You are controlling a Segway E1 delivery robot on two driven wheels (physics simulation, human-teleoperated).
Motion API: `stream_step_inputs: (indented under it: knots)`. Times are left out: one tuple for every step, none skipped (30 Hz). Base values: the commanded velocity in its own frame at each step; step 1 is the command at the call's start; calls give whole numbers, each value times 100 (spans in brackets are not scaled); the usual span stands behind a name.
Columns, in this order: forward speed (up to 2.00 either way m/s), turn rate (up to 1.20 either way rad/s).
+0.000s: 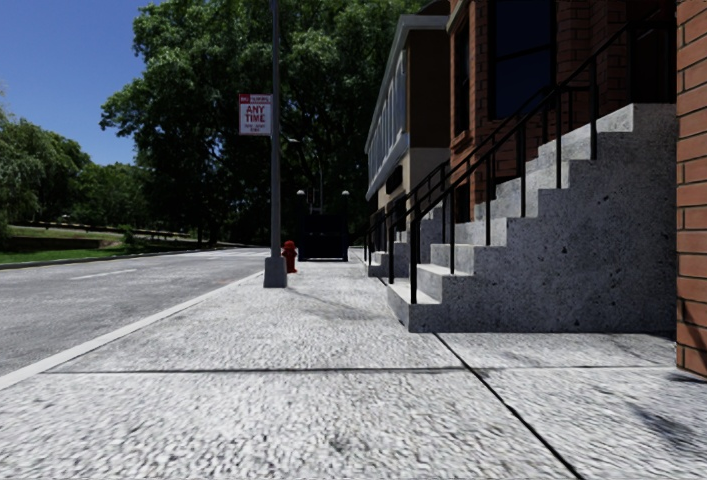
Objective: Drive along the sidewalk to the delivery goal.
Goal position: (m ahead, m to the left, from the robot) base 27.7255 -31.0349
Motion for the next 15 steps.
stream_step_inputs:
  knots:
    - [200, 0]
    - [200, 0]
    - [200, 0]
    - [200, 0]
    - [200, 0]
    - [200, 0]
    - [200, 0]
    - [200, 0]
    - [200, 0]
    - [200, 0]
    - [200, 1]
    - [200, 27]
    - [200, 64]
    - [200, 71]
    - [200, 75]
